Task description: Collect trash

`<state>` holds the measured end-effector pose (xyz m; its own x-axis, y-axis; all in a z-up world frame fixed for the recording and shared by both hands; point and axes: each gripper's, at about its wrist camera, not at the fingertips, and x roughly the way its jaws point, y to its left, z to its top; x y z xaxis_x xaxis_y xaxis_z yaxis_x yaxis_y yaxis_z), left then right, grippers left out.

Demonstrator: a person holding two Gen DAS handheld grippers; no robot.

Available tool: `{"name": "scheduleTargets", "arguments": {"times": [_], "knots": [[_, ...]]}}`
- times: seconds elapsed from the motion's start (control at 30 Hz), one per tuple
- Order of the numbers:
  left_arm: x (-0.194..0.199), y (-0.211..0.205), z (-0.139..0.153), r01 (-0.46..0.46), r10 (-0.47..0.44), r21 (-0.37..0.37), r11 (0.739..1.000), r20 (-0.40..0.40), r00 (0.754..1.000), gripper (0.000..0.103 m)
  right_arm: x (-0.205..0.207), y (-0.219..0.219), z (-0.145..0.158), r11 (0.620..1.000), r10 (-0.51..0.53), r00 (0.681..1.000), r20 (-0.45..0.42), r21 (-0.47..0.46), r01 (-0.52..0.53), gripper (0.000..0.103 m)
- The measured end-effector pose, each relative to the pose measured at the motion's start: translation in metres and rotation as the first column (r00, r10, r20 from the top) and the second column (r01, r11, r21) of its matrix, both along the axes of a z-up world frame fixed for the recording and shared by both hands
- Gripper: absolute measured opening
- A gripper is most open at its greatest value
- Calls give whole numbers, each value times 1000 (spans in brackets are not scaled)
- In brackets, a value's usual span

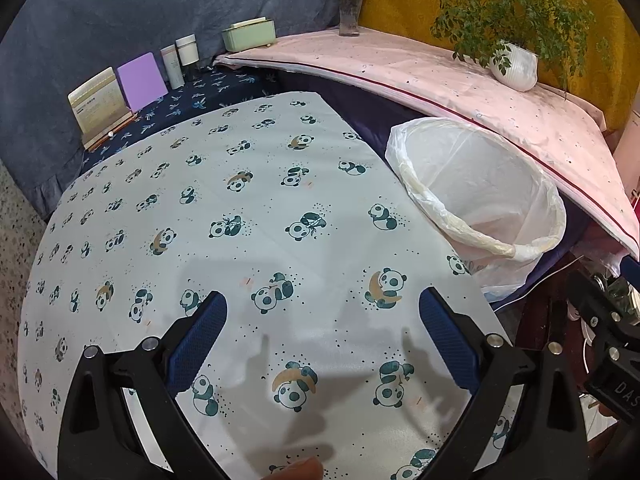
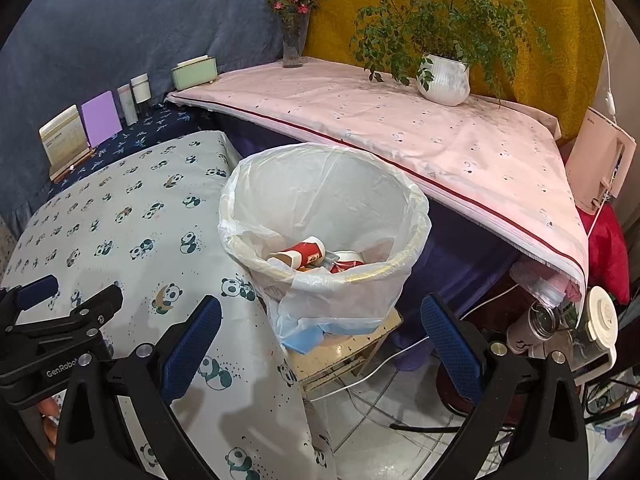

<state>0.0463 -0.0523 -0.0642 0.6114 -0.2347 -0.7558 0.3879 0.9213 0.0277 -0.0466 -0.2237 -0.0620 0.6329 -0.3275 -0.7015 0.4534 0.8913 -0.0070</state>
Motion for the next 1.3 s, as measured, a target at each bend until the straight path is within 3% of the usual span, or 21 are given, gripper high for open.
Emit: {"name": "scheduleTargets", "arguments": {"times": [0.73, 1.3], "knots": [[2, -14, 21, 5, -4, -17, 1000, 53, 999, 93, -1, -4, 18, 1000, -5, 999, 43, -19, 5, 97], [13, -41, 22, 20, -19, -11, 1000, 67, 998, 93, 7, -21, 14, 1000, -18, 999, 47, -9, 19, 97]]}}
